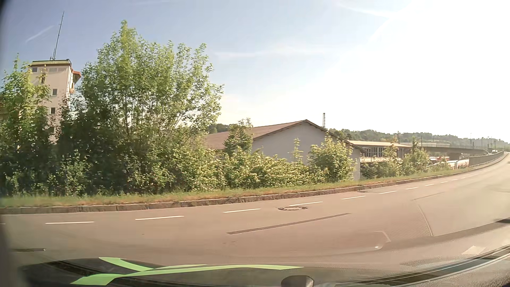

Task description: Follow the waypoints while adhering to traffic rules and regulations

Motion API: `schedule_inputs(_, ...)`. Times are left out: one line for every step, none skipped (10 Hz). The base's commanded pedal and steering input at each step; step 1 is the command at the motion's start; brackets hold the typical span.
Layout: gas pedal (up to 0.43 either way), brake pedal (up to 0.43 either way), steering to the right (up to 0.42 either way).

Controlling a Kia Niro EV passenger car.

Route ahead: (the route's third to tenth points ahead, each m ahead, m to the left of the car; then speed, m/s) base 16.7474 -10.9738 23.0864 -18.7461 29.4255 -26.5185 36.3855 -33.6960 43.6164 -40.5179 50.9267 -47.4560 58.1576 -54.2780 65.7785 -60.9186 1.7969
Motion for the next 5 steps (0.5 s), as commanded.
schedule_inputs(0.000, 0.000, 0.639)
schedule_inputs(0.020, 0.000, 0.638)
schedule_inputs(0.047, 0.000, 0.633)
schedule_inputs(0.047, 0.000, 0.626)
schedule_inputs(0.047, 0.000, 0.618)
